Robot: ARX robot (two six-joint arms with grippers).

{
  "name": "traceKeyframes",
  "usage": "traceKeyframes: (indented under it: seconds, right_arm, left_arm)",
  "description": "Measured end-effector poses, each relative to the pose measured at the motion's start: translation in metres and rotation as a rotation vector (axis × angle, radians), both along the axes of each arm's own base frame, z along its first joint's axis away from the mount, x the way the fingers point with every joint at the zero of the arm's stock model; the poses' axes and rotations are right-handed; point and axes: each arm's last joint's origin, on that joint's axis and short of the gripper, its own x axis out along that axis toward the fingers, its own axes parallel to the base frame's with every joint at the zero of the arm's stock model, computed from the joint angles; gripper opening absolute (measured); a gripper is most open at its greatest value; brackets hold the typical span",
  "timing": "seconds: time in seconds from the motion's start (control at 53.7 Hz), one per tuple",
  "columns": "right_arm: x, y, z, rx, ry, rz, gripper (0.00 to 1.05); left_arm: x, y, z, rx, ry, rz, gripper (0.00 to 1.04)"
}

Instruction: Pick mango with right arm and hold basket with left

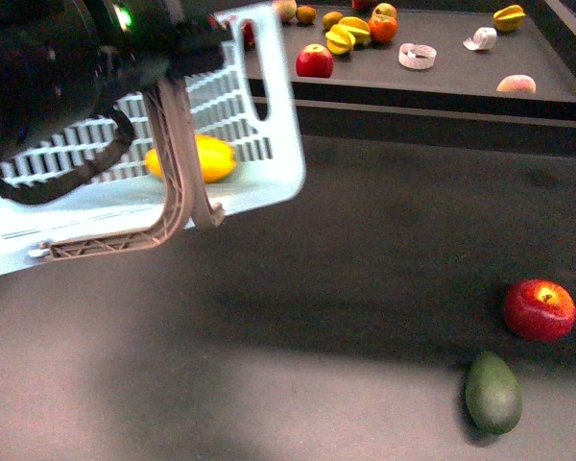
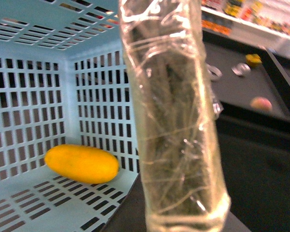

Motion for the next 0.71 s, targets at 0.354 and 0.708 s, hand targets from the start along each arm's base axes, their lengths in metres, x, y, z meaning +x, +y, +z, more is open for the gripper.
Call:
traceKeyframes:
  seconds: [0.354, 0.708]
  right_arm:
    - [0.000, 0.000, 0.000, 0.000, 0.000, 0.000, 0.97]
    - [0.000, 0.000, 0.000, 0.000, 0.000, 0.000, 0.97]
  left_arm:
    - [0.052, 0.046, -0.015, -0.512, 0.114, 0.339, 0.07]
    - [0.074, 0.077, -0.041, -0.837, 0.092, 0.535, 0.07]
